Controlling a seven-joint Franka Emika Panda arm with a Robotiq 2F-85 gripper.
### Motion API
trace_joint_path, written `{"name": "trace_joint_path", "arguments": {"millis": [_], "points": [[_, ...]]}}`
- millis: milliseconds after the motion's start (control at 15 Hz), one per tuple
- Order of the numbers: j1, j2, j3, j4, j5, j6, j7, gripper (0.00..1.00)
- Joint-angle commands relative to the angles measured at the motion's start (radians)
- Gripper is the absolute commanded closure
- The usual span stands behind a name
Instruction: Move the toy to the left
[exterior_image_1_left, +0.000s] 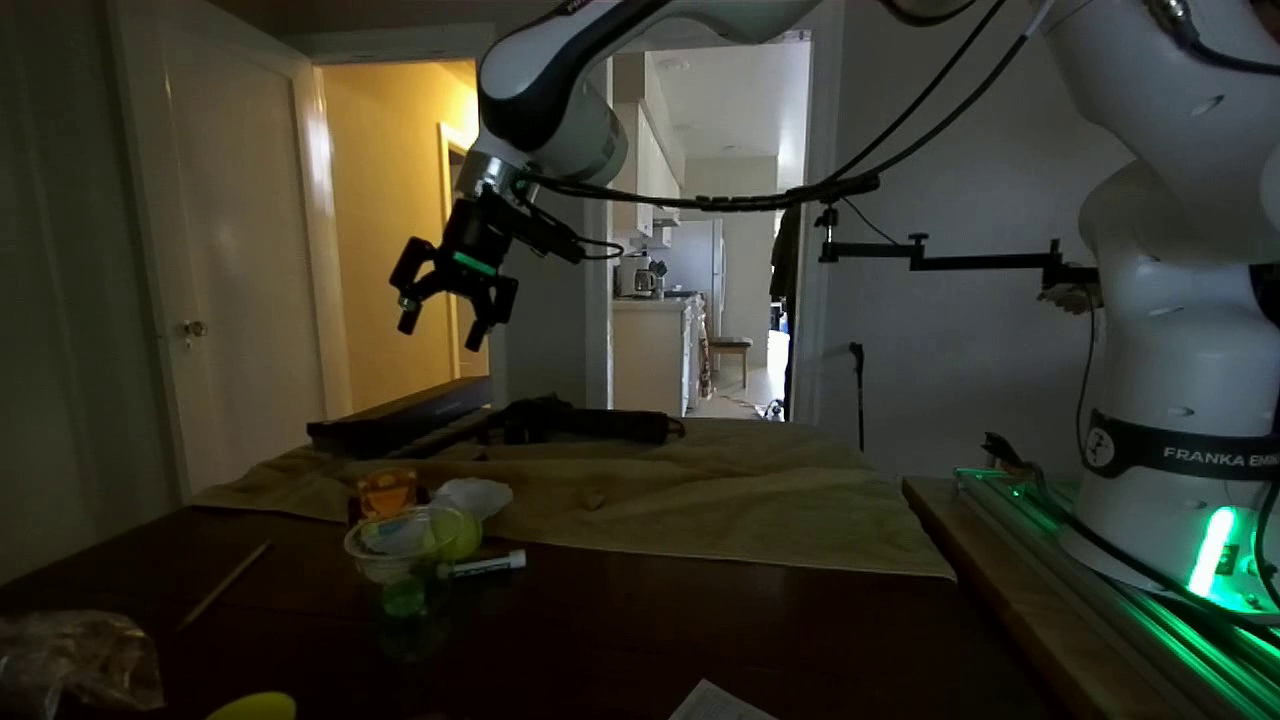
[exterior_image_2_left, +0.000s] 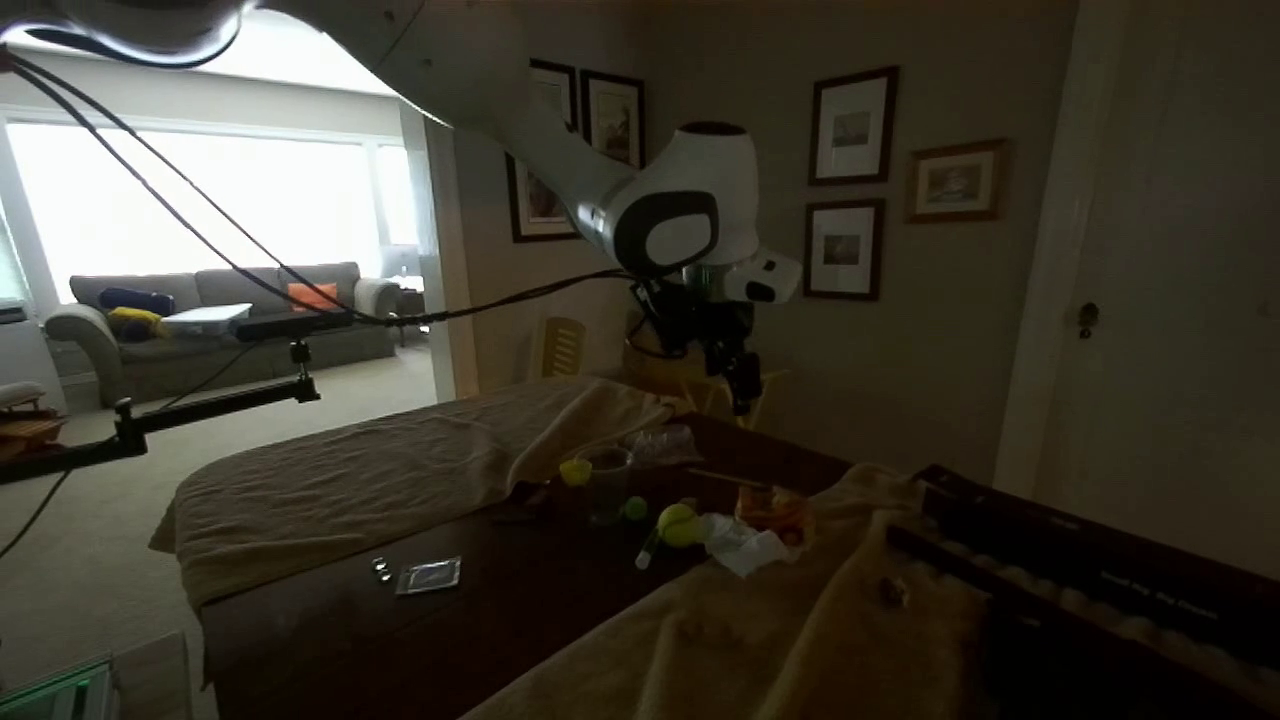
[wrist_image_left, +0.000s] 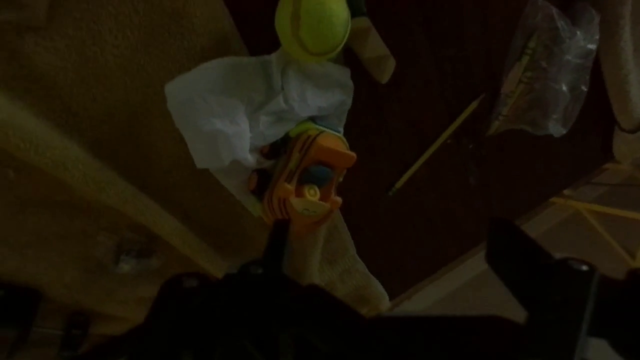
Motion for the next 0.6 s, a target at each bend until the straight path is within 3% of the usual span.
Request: {"name": "trace_joint_path", "arguments": {"millis": [0, 200, 533], "points": [[0.015, 0.061, -0.044, 0.057, -0.016, -0.048, 0.188, 0.00], [0.003, 0.106, -0.071, 0.105, -0.011, -0.093, 0.275, 0.00], [-0.038, 0.211, -0.065, 0.291, -0.003, -0.248, 0.273, 0.00]]}}
